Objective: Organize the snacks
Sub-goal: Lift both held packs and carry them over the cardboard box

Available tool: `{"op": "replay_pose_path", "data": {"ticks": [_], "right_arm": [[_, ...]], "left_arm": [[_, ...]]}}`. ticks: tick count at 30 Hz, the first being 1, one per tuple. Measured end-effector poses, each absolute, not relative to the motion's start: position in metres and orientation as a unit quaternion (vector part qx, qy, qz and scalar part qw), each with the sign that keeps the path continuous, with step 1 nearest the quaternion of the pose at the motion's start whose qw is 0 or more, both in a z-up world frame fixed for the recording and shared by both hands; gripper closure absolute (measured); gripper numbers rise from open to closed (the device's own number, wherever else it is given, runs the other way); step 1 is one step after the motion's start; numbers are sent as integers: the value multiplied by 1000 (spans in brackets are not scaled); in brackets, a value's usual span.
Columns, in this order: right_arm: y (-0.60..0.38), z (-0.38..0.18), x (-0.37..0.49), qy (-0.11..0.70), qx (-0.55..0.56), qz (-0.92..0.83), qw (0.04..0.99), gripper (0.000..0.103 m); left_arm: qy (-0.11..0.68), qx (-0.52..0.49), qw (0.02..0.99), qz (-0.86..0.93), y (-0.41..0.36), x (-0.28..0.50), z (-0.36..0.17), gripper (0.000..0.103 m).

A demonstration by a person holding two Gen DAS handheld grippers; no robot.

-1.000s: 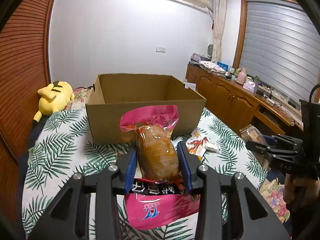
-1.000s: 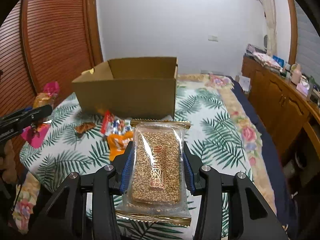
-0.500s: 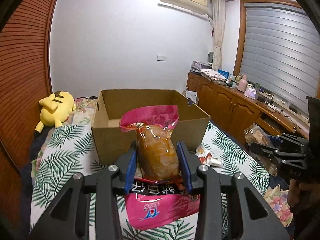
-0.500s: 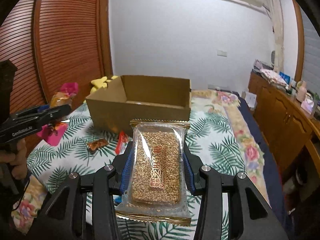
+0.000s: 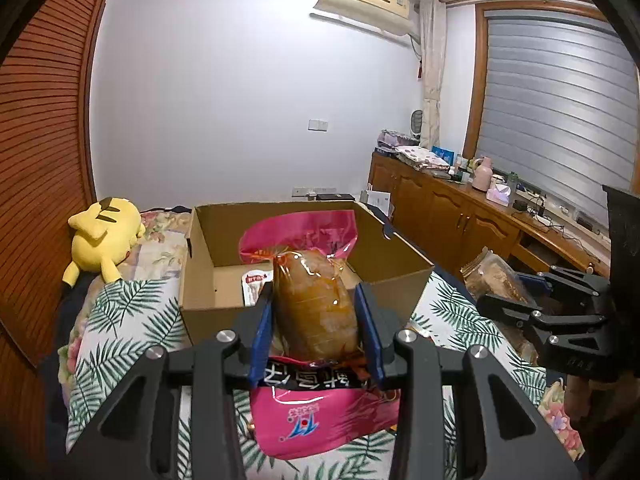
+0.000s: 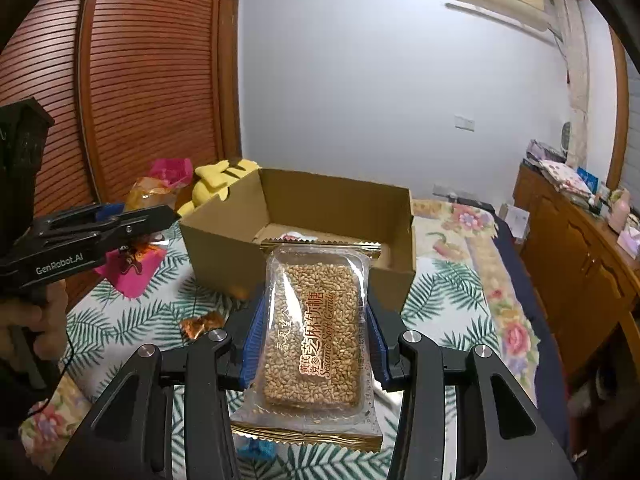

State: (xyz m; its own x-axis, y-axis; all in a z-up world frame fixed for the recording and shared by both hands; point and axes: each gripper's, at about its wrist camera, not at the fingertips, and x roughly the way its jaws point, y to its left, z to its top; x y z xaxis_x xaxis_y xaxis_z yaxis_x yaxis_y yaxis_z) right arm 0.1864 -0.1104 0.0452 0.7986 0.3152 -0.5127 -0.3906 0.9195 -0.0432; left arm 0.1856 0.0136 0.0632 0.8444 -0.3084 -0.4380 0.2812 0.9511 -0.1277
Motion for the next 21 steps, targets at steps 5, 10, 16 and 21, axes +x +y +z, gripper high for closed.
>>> {"op": "replay_pose_path", "data": {"ticks": [5,10,16,21], "right_arm": [[-103,49,209,252,-76,192,945,59],[-90,52,231,247,-87,199,944,59],[-78,53,260,234,-98,208,945,59],[-69,43,285,227,-101,214,945,59]], "left_arm": [[236,-17,960,-150,15,213,63,65],[239,-4,960,-148,14,238,59,65],[241,7,959,-147,17,271,53,65],[239,7,959,-149,23,295,51,65]]}}
